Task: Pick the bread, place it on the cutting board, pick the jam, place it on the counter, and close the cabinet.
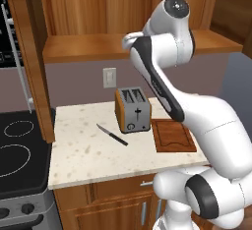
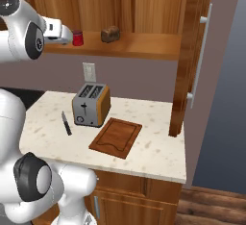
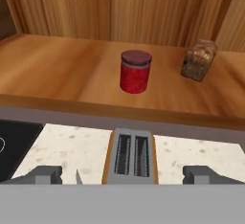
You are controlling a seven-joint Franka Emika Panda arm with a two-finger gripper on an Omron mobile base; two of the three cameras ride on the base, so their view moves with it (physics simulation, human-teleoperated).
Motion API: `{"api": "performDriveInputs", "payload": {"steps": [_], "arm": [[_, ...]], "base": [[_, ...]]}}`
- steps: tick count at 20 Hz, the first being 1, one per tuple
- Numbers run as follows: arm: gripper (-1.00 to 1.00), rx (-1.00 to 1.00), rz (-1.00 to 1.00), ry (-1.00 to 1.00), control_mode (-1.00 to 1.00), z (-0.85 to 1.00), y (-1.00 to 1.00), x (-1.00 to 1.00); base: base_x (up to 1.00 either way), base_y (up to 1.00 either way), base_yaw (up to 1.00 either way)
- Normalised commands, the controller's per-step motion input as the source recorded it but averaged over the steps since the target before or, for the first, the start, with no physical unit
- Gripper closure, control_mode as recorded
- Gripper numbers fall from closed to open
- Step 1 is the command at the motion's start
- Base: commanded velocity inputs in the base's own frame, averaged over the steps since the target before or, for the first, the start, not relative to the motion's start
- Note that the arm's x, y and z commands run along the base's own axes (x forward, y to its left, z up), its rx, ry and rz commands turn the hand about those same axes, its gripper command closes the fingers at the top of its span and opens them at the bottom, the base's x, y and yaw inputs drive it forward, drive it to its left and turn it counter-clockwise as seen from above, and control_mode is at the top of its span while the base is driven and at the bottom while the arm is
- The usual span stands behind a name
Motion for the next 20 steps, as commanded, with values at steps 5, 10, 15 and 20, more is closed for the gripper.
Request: {"api": "performDriveInputs", "payload": {"steps": [5,10,15,20], "arm": [[-1.0,0.0,0.0,0.0,-1.0,-0.26,0.0,0.3],[-1.0,0.0,0.0,0.0,-1.0,-0.08,0.0,0.39],[-1.0,0.0,0.0,0.0,-1.0,0.01,-0.03,0.54],[-1.0,0.0,0.0,0.0,-1.0,0.12,0.0,0.56]], "base": [[0.0,0.0,0.0],[0.0,0.0,0.0],[0.0,0.0,0.0],[0.0,0.0,0.0]]}}
